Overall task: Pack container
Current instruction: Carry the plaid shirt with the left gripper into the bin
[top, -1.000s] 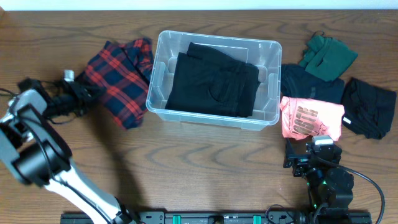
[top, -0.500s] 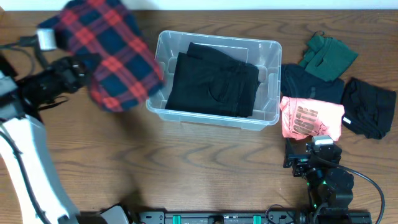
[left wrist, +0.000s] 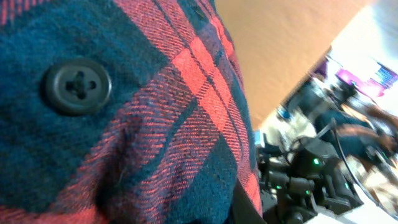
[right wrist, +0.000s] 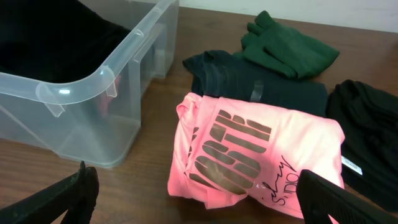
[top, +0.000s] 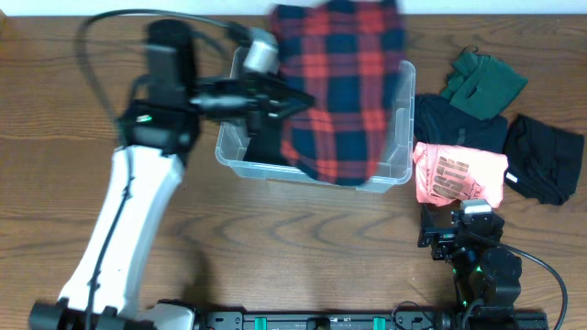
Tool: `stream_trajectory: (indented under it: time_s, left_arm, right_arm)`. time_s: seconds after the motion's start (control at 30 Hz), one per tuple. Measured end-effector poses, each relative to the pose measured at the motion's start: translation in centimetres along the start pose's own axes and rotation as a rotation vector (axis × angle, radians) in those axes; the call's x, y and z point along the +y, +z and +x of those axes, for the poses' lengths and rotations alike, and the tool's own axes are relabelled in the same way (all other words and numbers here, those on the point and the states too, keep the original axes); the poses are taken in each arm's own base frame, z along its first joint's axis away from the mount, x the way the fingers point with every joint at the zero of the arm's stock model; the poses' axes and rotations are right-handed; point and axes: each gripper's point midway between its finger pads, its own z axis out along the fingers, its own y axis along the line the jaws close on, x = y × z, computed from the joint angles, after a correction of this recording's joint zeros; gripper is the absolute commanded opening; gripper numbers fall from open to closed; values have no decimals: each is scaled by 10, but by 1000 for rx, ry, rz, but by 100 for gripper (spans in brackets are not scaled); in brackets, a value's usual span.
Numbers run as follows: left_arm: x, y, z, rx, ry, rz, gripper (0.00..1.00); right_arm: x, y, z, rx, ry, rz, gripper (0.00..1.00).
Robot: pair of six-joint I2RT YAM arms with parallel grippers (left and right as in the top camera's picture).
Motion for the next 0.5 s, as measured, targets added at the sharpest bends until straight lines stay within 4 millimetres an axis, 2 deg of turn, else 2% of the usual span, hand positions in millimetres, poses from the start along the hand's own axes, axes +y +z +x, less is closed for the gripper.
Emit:
stream_trajectory:
  time_s: [0.1,0.23,0.37,0.5]
  left_arm:
    - [3,30,13,39,-4,70,6]
    - [26,54,37,84,-71,102,6]
    - [63,65,66,122,-182,88,6]
    - [103,60,101,170,-357,6,6]
  right_arm:
    - [0,0,0,0,0,0,99]
    - [0,0,0,0,0,0,99]
    - [0,0,0,0,0,0,99]
    - [0,0,0,0,0,0,99]
